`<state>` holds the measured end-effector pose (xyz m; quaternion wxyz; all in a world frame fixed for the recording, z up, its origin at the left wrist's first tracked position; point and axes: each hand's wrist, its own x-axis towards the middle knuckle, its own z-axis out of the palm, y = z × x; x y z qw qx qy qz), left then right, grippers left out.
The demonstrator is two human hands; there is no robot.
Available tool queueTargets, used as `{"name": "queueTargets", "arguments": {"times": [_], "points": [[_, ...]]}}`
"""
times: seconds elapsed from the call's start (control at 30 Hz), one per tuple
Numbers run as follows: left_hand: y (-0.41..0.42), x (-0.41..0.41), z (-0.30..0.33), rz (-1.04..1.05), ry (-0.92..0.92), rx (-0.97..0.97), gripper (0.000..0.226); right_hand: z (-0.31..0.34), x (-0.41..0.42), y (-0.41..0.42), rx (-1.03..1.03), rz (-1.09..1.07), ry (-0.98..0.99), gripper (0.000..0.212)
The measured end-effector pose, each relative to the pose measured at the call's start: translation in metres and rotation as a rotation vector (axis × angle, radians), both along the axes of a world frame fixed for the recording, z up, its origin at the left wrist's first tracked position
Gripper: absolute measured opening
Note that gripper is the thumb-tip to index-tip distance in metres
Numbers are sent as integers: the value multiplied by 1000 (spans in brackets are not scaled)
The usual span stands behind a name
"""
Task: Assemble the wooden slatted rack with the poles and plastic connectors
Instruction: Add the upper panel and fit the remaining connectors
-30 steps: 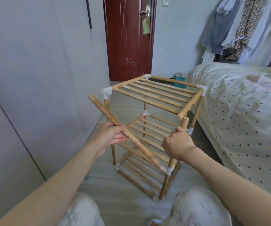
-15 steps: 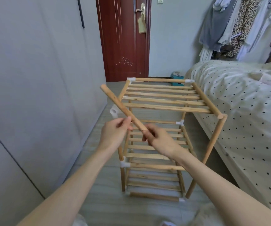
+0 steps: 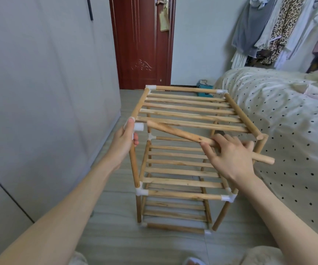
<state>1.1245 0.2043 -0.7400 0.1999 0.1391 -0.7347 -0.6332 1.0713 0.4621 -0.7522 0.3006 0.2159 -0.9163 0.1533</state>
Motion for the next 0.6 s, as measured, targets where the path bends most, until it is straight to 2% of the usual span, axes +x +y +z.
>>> {"name": "queueTargets", "arguments": {"times": [0.2,0.43,0.6], "points": [[2,-2,0,-6,19,26,34,4,-6,2,45,41,149,44],[0,-2,2,-13,-4,30,33,11,-14,0,28,93,192,46],[-2,-2,2,-30,-18,26,33,35,-30,1,99,141,271,47]]}}
